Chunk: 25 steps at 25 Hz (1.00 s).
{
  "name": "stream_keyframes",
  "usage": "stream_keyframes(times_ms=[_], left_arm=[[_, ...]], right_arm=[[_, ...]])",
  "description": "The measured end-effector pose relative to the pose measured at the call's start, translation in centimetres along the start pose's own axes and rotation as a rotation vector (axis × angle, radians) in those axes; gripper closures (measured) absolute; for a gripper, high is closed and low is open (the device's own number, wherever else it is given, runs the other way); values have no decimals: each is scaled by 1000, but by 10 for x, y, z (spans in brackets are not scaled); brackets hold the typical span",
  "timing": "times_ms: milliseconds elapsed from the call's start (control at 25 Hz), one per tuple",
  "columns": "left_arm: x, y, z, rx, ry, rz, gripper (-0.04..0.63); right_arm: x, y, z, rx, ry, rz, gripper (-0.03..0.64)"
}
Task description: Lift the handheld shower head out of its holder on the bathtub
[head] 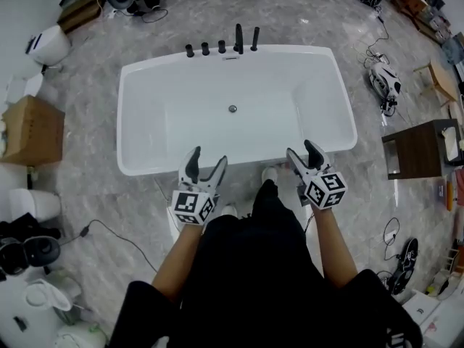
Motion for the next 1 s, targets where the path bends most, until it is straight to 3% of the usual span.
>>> stream_keyframes(times_ms=[480,1000], left_arm=[[10,43,-109,-39,56,7,285],[37,72,-174,-53,122,-7,285]], right_arm=[[98,66,-51,16,61,12,373],[173,83,-74,-7,132,-11,373]])
Point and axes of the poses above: the fingertips, and each gripper's own axes: z backward along the fingers, x to its right, y out of its top, the point moved 3 cm from there along z, backward along the fingers, and after that the axes turned 11 degrees about -x, right-handed, at the moved point
